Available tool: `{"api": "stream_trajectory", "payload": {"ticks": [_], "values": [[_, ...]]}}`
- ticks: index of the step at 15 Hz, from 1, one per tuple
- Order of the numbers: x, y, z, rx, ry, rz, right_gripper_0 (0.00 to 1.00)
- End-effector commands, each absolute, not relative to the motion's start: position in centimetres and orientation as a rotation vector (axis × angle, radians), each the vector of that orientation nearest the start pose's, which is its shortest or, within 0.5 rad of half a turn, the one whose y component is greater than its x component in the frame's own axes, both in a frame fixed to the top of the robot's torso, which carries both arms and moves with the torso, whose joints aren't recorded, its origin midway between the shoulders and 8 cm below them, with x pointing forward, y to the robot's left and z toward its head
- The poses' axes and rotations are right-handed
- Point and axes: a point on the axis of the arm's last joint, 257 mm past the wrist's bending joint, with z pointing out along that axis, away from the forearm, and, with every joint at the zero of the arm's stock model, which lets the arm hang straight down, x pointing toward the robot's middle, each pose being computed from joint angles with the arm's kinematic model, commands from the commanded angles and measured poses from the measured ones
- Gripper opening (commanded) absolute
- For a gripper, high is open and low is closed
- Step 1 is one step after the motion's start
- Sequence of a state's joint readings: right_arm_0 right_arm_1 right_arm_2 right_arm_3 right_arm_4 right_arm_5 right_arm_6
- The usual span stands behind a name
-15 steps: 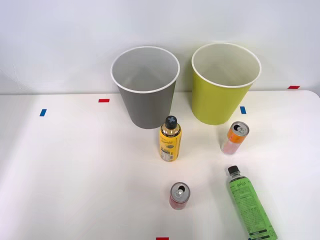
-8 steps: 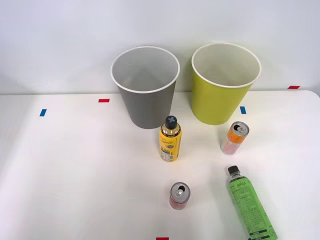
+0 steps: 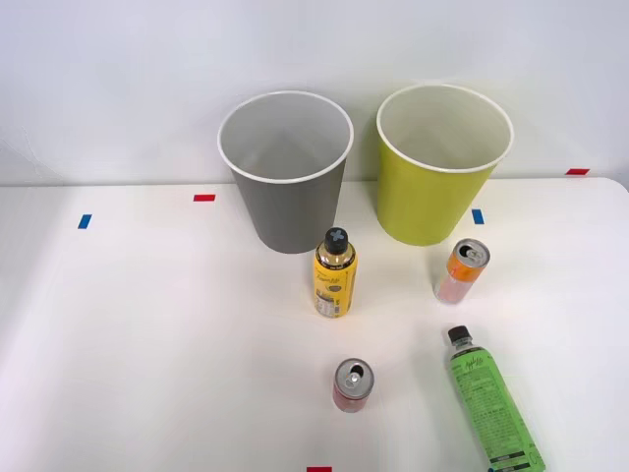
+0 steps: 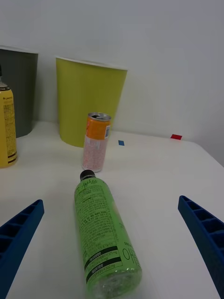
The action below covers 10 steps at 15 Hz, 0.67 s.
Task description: Put cans in the gray bin, plastic bottles in the light green bin
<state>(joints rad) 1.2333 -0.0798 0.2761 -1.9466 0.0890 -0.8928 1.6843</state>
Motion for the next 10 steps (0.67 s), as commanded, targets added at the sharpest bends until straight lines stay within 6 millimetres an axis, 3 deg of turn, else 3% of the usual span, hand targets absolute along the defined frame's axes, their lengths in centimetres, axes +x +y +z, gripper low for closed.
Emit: {"api": "stream_trajectory", "payload": {"ticks": [1,10], "values": [[17.19,-22.7,-23.55,-0.066,1.475,-0.207,1.0],[17.19,-22.7,-23.55,-0.066,1.475,-0.207,1.0]]}}
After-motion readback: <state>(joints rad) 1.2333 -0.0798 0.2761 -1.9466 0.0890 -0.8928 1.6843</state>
